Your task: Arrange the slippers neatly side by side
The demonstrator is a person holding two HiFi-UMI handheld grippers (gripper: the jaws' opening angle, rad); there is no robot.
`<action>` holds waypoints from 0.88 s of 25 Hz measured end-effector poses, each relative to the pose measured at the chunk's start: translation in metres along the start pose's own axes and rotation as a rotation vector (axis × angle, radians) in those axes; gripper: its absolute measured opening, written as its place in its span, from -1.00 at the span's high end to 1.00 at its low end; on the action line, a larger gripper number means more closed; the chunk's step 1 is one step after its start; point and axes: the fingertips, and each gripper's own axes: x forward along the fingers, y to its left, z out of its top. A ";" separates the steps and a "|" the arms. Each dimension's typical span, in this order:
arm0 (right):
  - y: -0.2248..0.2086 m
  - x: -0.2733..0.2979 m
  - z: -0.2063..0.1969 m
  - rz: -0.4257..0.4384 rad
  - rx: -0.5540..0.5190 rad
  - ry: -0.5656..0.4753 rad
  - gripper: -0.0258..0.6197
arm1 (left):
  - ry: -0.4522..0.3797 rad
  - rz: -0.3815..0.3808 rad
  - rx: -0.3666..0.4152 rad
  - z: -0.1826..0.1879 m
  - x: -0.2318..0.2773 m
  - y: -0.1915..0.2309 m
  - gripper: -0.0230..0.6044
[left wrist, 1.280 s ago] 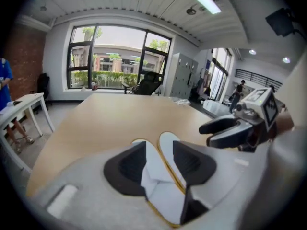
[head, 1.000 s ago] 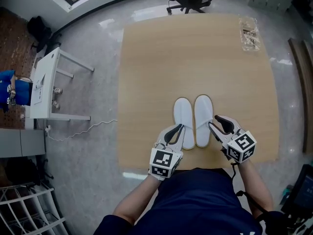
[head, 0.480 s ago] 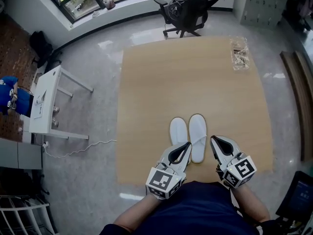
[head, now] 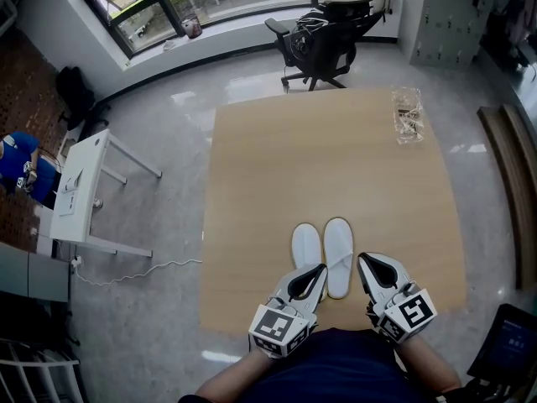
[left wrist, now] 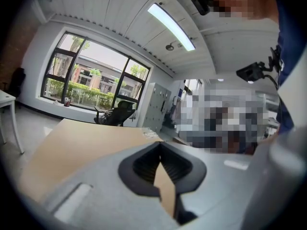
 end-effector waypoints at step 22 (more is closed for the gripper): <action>0.012 0.001 -0.001 0.038 -0.036 0.033 0.88 | 0.013 0.026 -0.029 -0.004 0.000 0.009 0.92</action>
